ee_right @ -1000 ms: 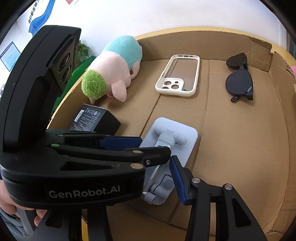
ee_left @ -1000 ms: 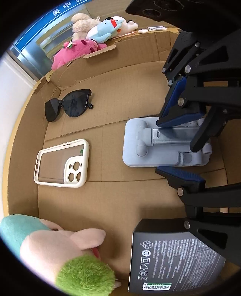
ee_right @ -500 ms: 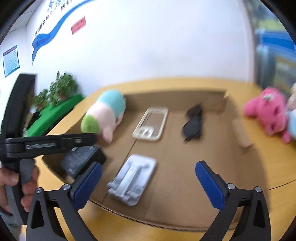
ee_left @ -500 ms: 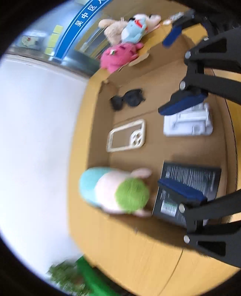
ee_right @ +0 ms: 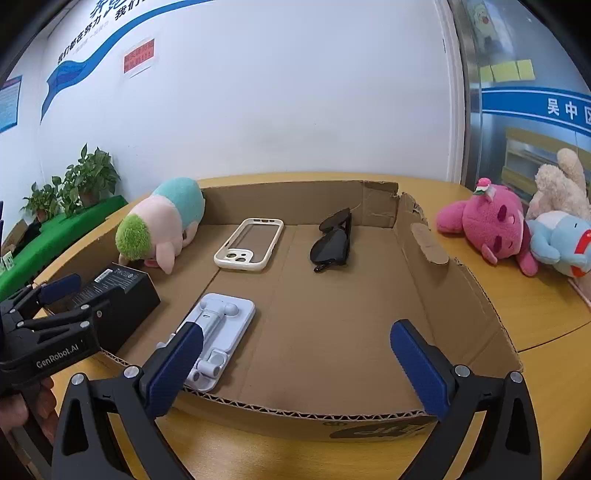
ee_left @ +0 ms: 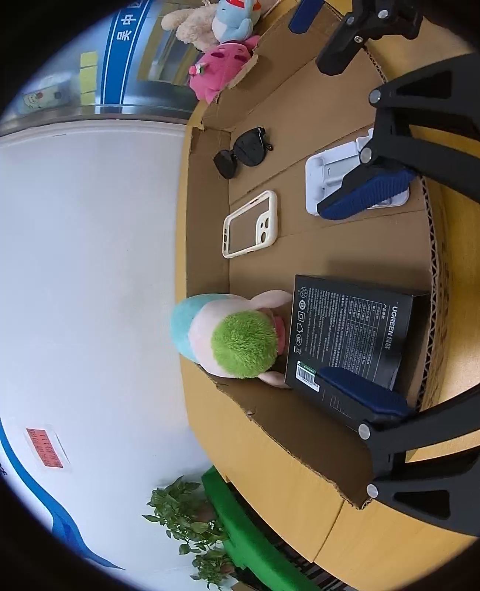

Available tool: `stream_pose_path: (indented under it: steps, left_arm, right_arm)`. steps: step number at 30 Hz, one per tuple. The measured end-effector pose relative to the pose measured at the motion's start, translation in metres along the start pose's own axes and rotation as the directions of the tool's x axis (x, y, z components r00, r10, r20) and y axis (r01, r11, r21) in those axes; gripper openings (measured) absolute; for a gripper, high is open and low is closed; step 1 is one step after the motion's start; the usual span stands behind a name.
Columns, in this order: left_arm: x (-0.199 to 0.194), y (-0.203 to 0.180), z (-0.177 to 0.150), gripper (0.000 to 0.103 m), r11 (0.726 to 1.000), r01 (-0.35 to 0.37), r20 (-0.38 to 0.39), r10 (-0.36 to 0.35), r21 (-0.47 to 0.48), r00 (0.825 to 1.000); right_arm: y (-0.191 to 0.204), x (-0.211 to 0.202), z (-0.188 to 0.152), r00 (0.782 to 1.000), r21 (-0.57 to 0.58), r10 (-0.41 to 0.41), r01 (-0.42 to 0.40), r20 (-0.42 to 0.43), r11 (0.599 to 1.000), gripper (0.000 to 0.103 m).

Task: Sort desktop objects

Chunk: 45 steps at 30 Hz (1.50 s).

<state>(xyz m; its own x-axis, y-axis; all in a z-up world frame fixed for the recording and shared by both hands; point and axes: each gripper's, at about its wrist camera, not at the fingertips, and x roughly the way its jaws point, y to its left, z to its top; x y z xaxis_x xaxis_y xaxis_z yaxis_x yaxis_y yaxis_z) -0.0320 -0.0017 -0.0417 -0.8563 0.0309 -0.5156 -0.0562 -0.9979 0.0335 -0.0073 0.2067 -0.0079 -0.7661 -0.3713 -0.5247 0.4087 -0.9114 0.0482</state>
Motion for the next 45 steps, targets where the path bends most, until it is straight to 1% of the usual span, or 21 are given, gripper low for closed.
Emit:
stream_pose_path:
  steps: [4, 7, 45]
  left_arm:
    - [-0.0059, -0.0005, -0.0064, 0.084, 1.000, 0.004, 0.061, -0.004, 0.003, 0.998]
    - [-0.0057, -0.0007, -0.0052, 0.084, 1.000, 0.005, 0.063, -0.005, 0.003, 0.998]
    - [-0.0039, -0.0012, -0.0055, 0.085, 1.000, 0.006, 0.063, -0.006, 0.004, 0.998]
  right_arm:
    - [0.0005, -0.0009, -0.0040, 0.999, -0.009, -0.003, 0.003, 0.037, 1.000, 0.103]
    - [-0.0002, -0.0019, -0.0070, 0.998, -0.017, 0.000, 0.001, 0.065, 1.000, 0.103]
    - [0.0001, -0.0016, -0.0061, 0.998, -0.016, 0.000, 0.001, 0.066, 1.000, 0.103]
